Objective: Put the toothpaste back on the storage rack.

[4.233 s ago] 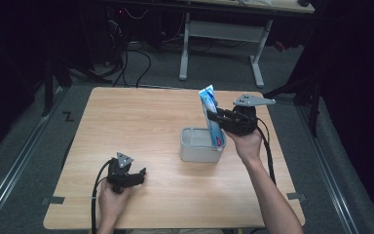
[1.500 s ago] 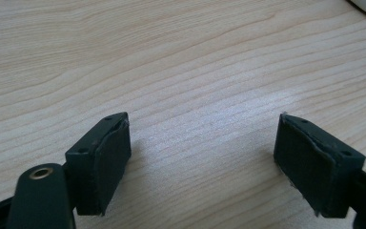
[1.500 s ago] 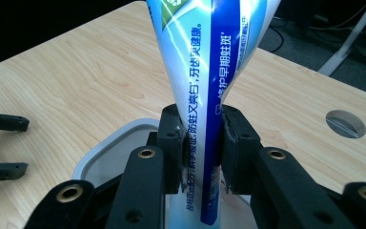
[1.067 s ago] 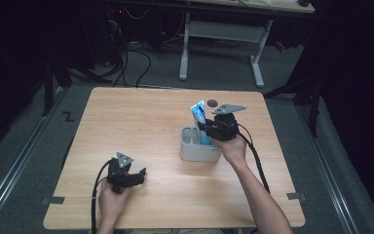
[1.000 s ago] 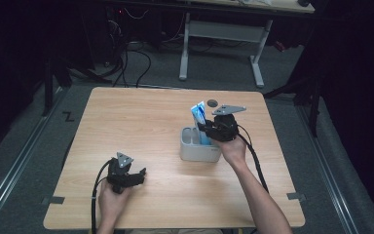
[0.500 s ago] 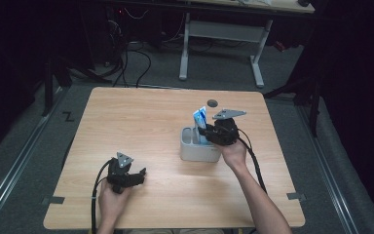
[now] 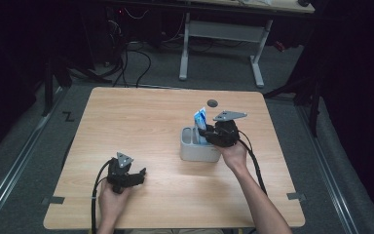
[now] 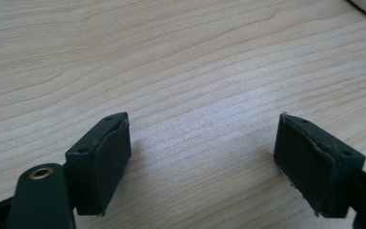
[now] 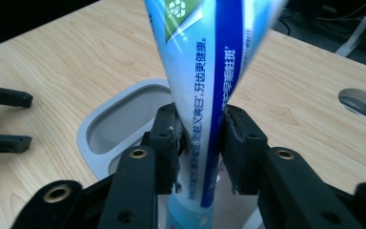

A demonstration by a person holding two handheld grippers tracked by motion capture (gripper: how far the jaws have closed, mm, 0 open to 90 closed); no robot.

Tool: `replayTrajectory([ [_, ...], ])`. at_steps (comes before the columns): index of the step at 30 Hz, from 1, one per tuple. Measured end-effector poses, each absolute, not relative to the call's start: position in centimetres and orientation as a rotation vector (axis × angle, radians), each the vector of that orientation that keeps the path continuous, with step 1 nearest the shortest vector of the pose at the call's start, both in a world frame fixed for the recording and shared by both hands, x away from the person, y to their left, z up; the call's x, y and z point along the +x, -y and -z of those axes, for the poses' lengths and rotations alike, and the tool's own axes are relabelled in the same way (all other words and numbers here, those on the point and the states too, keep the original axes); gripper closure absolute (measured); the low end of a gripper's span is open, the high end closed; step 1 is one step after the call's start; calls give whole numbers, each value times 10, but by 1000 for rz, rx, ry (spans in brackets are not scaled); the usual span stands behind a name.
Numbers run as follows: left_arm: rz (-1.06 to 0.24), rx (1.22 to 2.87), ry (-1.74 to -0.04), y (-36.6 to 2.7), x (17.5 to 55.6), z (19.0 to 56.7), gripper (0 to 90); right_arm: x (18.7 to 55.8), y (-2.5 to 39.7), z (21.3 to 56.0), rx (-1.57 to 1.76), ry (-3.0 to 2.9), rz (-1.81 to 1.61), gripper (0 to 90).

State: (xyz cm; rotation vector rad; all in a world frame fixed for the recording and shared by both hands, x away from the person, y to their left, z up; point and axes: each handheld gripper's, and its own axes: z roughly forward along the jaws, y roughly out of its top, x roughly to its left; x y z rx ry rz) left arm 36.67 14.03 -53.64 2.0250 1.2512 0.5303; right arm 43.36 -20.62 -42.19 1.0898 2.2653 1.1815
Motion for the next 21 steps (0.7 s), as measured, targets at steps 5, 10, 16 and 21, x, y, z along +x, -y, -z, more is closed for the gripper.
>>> replayTrajectory([
  [5, -531, 2024, -1252, -140, 367, 536, 203, 431, 212, 420, 1111, -2254, -1220, 627],
  [10, -531, 2026, -1251, -140, 367, 536, 203, 427, 218, 418, 1124, -2231, -1264, 543],
  [16, -531, 2024, -1252, -140, 367, 536, 203, 420, 226, 414, 1120, -2184, -1288, 521],
  [21, -531, 2024, -1252, -140, 367, 536, 203, 416, 235, 412, 1135, -2159, -1310, 522],
])
